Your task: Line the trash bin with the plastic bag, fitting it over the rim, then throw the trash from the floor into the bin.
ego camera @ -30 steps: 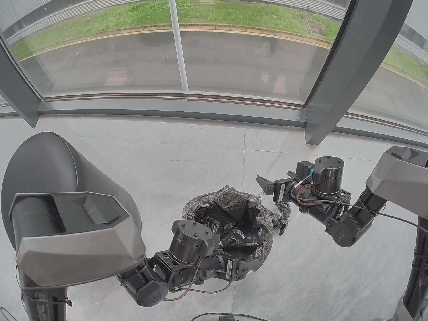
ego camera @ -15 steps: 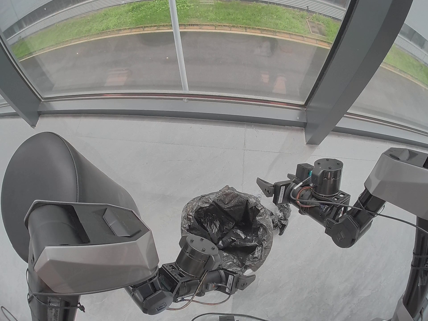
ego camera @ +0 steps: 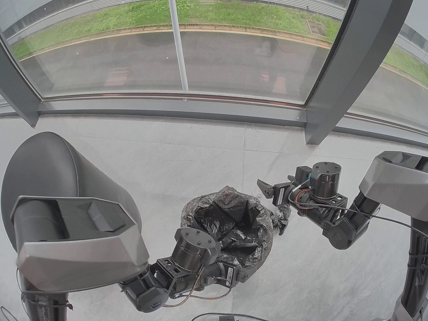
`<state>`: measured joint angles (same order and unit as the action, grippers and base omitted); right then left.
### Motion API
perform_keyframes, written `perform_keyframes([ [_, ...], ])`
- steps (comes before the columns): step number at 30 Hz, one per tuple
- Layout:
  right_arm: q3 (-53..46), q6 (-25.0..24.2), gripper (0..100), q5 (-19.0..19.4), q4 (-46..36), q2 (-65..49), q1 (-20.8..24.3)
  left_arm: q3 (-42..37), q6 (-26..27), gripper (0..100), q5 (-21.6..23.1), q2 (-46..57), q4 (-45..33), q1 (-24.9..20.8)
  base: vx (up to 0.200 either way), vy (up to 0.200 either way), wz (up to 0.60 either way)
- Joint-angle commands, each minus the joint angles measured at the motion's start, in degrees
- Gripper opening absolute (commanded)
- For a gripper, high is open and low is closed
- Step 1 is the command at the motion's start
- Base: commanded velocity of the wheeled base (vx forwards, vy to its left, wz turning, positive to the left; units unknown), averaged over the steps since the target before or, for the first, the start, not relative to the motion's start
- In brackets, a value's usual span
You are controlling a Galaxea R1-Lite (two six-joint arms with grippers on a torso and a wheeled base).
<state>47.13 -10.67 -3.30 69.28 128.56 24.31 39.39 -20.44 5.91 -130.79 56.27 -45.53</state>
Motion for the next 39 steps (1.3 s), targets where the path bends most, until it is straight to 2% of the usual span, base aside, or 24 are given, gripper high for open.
perform_keyframes([
  [1,1.39,0.03,100,-0.04,-0.28,3.01,-1.63,-1.59,-0.21,100,-1.96,10.21,0.33,1.41,0.0,0.0,0.0],
  [5,2.88,0.03,100,0.05,-1.6,4.33,-3.04,-3.53,-0.3,100,-2.84,19.79,1.03,4.49,0.0,0.0,0.0],
  [9,6.22,-1.64,100,-0.56,-6.35,4.5,-4.01,-4.93,-1.88,100,-2.48,27.17,0.95,10.11,0.0,0.0,0.0],
  [12,8.15,-5.15,100,-1.53,-10.13,4.33,-4.18,-6.96,-4.25,100,-2.13,27.96,1.21,14.59,0.0,0.0,0.0],
  [17,16.24,-8.58,100,-3.55,-22.17,6.44,-5.06,-8.19,-6.8,100,0.77,26.47,2.09,20.48,0.0,0.0,0.0],
  [23,24.59,-9.37,100,-3.64,-31.84,10.48,-5.32,-8.71,-6.63,100,1.56,26.82,6.39,22.68,0.0,0.0,0.0],
  [29,30.48,-8.05,100,-3.73,-36.58,13.29,-6.11,-8.45,-6.54,100,1.65,26.38,6.57,24.35,0.0,0.0,0.0],
  [39,39.88,-7.97,100,-3.9,-39.48,19.89,-7.87,-8.45,-6.71,100,4.72,27.79,6.66,27.25,0.0,0.0,0.0],
])
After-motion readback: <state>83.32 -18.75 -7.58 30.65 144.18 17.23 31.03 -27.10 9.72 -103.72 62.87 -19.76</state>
